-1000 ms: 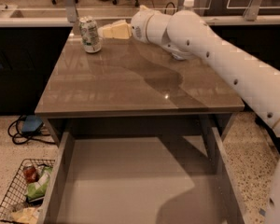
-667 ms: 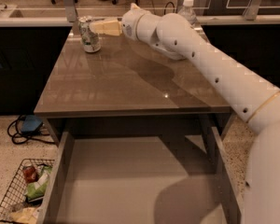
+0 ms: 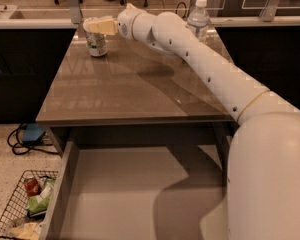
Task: Place 7up can into top drawer
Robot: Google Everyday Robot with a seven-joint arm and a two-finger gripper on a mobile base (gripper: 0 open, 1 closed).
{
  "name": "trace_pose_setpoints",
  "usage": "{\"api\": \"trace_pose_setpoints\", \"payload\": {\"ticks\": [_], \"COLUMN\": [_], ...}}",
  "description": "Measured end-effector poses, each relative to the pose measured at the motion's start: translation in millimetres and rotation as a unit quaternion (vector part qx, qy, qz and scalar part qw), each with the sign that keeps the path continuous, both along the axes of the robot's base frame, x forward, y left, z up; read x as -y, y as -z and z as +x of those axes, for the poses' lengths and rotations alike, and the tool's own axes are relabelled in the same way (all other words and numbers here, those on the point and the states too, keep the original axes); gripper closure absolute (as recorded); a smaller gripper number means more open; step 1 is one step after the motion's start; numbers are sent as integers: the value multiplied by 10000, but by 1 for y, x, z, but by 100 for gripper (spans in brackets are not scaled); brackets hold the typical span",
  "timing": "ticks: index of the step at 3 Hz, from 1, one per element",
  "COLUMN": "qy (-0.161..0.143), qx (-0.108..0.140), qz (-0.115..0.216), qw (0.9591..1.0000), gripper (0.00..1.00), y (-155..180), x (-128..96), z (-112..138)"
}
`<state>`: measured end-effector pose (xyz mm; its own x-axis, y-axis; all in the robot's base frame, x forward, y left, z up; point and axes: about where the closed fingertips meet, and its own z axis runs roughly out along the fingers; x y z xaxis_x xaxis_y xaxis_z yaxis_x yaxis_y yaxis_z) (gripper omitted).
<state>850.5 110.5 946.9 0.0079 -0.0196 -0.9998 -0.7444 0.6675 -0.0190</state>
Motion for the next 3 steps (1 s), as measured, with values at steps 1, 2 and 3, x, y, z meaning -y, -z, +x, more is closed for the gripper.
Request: {"api": "trace_pose_setpoints", "payload": {"ticks": [1, 2, 3], "qy": [5, 19, -59], "qx": [-268, -479, -549], "qz": [-145, -126, 65], "qw": [9995, 9988, 9985], "gripper": [0, 0, 0], "y": [14, 31, 44], "x": [-14, -24, -38], "z": [10, 21, 32]}}
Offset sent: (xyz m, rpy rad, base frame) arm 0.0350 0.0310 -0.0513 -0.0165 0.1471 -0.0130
